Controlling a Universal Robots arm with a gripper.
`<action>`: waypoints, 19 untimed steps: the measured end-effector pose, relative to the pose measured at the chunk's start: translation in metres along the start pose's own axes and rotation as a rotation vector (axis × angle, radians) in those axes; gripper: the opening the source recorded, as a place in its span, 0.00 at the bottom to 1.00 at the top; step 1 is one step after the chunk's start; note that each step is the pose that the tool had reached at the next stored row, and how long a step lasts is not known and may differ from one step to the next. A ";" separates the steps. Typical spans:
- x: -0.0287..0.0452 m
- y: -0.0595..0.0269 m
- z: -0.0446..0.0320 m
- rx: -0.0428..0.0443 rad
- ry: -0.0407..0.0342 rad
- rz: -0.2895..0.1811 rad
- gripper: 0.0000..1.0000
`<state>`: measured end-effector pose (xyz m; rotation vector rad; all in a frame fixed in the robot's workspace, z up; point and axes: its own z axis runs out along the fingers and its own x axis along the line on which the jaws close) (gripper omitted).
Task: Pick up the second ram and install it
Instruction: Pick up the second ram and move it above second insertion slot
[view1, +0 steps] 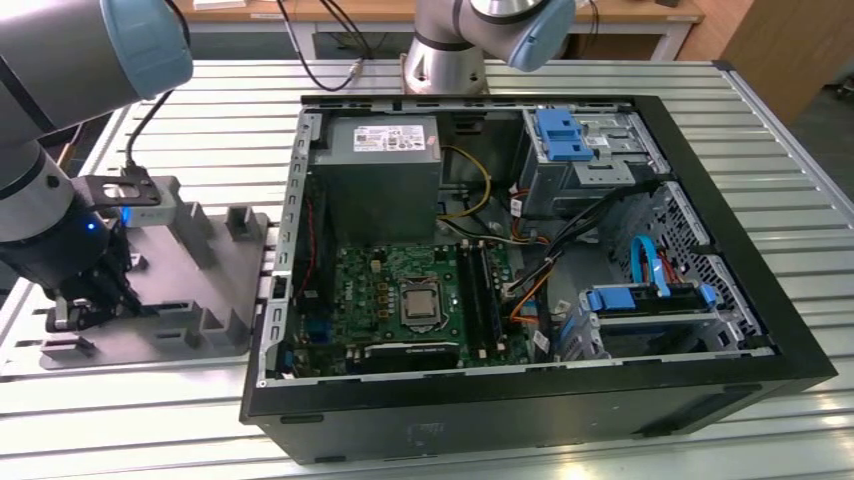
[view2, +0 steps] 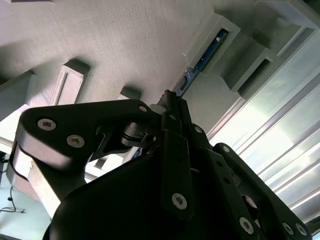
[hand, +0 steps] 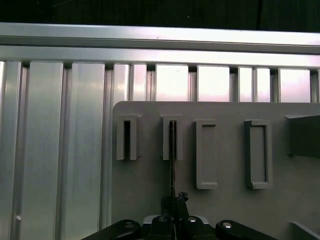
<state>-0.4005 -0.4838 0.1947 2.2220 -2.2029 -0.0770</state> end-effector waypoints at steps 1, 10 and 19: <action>0.0000 0.0000 0.0000 0.0001 0.0000 0.000 0.14; -0.0001 0.0002 -0.0047 0.0002 -0.0002 0.002 0.14; -0.0005 0.0009 -0.0202 0.0001 -0.0003 0.002 0.14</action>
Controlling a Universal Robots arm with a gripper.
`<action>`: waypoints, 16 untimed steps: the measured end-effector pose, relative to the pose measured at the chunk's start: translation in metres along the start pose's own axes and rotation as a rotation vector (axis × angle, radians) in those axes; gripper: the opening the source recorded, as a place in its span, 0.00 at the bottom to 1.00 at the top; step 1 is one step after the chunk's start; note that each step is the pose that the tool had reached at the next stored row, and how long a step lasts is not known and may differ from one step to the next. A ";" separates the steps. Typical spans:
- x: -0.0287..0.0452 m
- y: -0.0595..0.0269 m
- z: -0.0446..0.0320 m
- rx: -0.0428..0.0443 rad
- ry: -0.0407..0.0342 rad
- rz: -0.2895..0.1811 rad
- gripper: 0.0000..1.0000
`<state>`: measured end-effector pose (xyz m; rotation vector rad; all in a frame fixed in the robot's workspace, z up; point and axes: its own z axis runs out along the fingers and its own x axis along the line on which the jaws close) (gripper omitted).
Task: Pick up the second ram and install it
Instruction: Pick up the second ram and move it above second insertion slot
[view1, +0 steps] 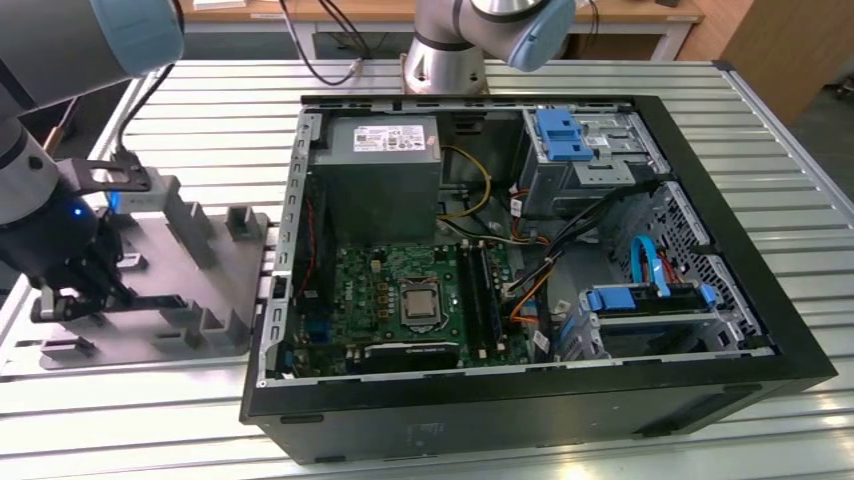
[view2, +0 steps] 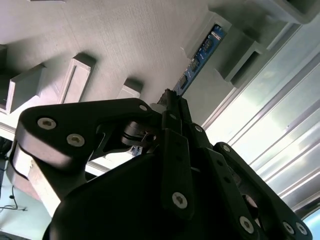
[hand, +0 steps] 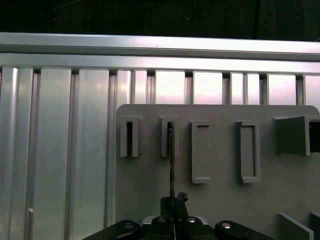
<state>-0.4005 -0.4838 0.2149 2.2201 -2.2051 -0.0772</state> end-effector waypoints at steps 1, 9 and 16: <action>0.0000 0.0001 -0.0017 -0.0001 0.0001 0.000 0.14; -0.0003 0.0005 -0.0124 0.0000 -0.0004 0.000 0.14; -0.0005 0.0008 -0.0178 0.0000 -0.0014 0.000 0.14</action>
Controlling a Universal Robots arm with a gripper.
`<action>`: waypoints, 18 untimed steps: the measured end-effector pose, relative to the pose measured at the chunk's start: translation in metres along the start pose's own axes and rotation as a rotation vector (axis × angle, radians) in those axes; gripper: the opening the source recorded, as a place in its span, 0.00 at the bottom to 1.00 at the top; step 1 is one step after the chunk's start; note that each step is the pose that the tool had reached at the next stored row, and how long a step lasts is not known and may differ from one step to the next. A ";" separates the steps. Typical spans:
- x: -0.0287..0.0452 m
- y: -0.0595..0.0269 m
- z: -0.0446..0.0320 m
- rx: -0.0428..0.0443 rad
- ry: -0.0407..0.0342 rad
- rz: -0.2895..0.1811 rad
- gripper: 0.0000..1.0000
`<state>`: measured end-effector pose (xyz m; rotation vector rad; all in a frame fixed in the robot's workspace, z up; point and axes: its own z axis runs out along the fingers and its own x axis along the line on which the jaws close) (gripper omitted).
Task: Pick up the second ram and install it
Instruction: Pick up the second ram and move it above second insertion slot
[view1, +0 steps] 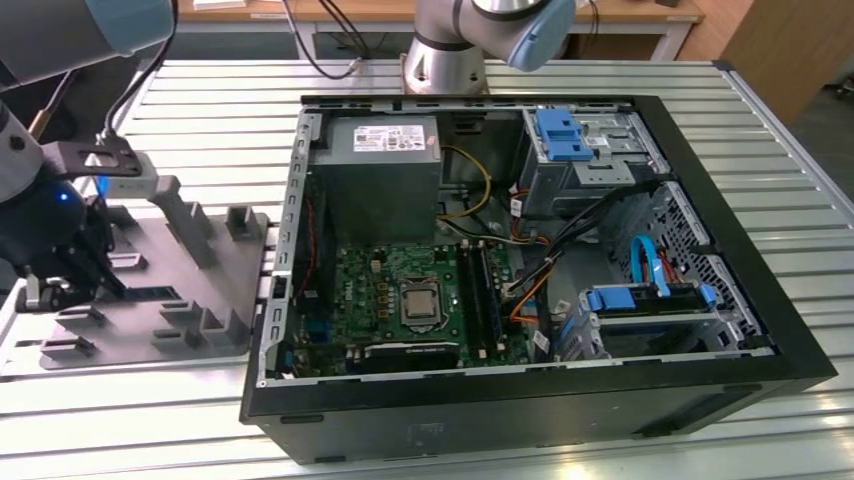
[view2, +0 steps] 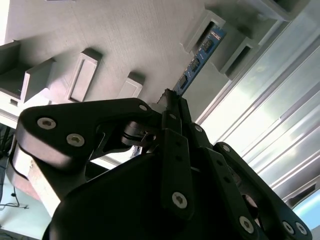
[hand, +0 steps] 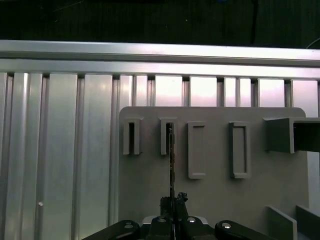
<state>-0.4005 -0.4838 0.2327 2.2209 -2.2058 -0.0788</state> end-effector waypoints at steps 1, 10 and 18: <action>0.0000 0.0000 -0.0007 0.0000 -0.0001 0.000 0.14; -0.0002 0.0004 -0.0084 0.0000 -0.0006 0.000 0.14; -0.0004 0.0006 -0.0142 0.0000 -0.0009 0.000 0.14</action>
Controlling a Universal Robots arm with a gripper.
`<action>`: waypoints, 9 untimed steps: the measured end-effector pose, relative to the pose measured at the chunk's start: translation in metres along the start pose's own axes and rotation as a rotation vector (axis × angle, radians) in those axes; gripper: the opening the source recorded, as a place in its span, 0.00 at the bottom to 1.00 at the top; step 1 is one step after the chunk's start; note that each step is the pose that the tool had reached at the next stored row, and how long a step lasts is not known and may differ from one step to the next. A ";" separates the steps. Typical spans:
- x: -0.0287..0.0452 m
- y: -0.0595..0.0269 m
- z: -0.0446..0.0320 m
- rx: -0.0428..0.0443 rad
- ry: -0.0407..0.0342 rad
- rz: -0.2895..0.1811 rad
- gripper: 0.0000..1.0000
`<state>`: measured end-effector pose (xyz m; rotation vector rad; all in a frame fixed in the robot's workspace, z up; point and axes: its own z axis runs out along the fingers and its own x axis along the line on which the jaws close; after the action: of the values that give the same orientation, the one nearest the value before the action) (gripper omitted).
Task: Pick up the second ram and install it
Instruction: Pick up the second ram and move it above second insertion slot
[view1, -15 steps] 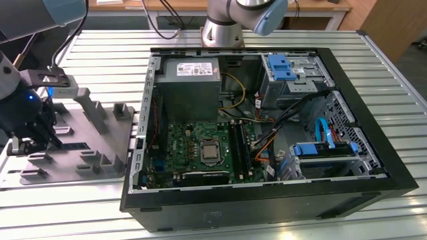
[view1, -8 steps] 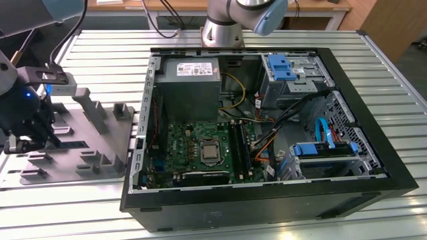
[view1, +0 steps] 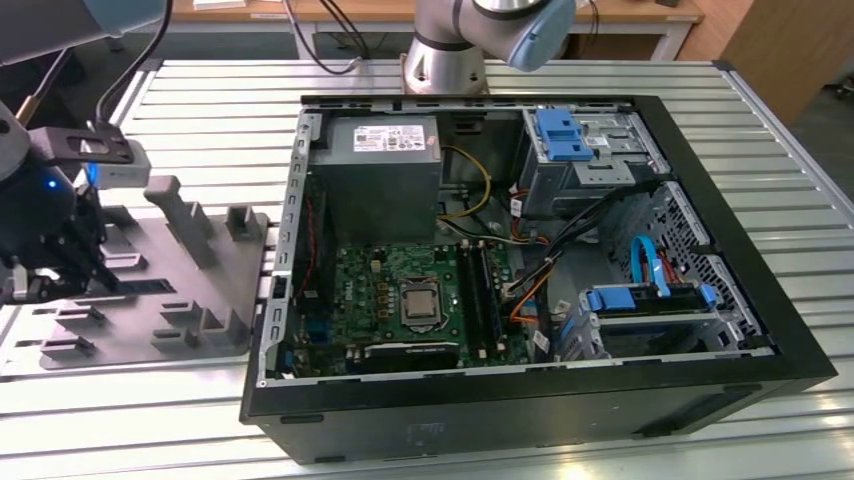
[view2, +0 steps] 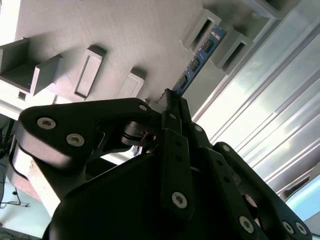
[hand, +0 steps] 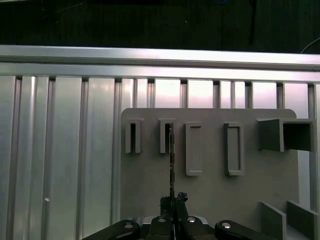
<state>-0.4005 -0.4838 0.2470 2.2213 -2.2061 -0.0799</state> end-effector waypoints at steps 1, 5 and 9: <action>0.0000 0.0000 -0.0006 0.0001 -0.0001 0.000 0.14; -0.0001 0.0002 -0.0032 0.0000 -0.0001 0.000 0.14; -0.0002 0.0003 -0.0055 0.0001 -0.0002 0.000 0.14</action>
<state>-0.4005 -0.4838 0.2525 2.2214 -2.2063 -0.0799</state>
